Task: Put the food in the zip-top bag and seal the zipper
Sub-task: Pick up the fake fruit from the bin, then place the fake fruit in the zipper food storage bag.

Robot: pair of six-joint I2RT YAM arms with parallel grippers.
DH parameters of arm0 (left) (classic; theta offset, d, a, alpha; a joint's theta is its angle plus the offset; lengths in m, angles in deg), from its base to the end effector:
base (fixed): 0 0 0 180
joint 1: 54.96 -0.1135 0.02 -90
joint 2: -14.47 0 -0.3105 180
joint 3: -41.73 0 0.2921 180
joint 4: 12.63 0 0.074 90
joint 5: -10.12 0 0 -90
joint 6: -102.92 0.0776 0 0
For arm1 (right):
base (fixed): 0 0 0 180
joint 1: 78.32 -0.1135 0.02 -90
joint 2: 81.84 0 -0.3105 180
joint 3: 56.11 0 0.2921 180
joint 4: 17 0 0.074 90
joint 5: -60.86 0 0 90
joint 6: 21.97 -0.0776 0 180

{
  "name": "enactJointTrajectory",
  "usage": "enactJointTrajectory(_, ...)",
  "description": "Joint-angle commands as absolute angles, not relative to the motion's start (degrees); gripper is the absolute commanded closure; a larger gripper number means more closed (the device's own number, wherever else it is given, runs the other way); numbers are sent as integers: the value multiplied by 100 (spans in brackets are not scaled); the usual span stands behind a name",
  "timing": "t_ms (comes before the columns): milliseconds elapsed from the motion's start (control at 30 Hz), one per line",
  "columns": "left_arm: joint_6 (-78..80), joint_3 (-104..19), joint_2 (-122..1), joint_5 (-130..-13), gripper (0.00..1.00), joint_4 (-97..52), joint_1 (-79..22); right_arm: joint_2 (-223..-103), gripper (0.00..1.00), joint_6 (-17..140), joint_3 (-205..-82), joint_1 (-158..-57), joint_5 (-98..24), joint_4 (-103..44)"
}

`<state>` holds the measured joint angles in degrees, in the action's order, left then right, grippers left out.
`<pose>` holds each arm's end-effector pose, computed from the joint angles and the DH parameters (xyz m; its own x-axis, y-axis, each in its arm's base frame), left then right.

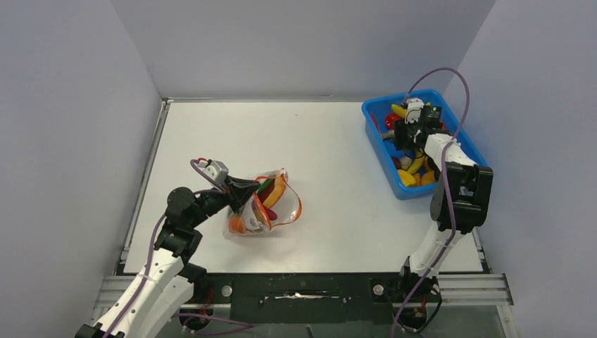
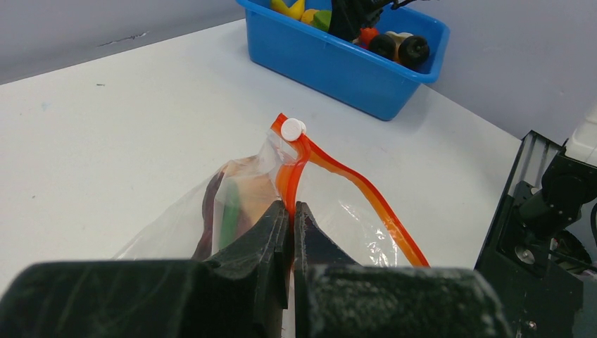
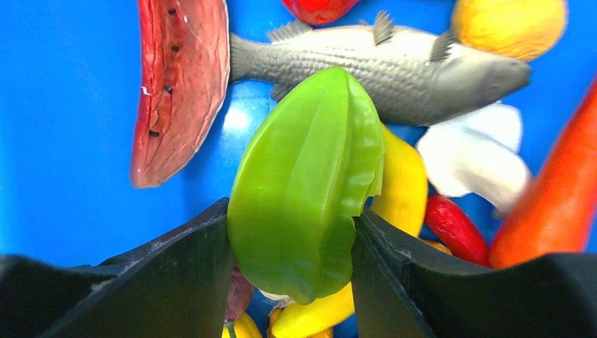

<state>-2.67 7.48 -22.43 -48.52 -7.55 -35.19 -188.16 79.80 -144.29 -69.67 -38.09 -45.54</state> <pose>0.1780 -0.1069 0.2924 -0.1707 -0.1825 -0.9683 0.7602 0.6008 -0.2473 0.4845 -0.0615 0.2109 -0.7129 -0.0954 -0.6947 -0.1046 0.9941 -0.0291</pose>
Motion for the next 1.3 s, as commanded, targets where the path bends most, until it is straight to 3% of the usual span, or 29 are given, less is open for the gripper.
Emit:
enactJointTrajectory(0, -193, 694, -2168, -4890, 100, -448, -3522, -18146, 52, 7928, -14376, -7033, -3632, -4312)
enactJointTrajectory(567, -322, 727, -2189, -4907, 100, -352, -3521, -16676, 51, 7978, -14021, -8454, -3658, -4672)
enactJointTrajectory(1267, -554, 755, -2236, -4962, 100, -131, -3562, -15399, 50, 7800, -13356, -11762, -4212, -4435)
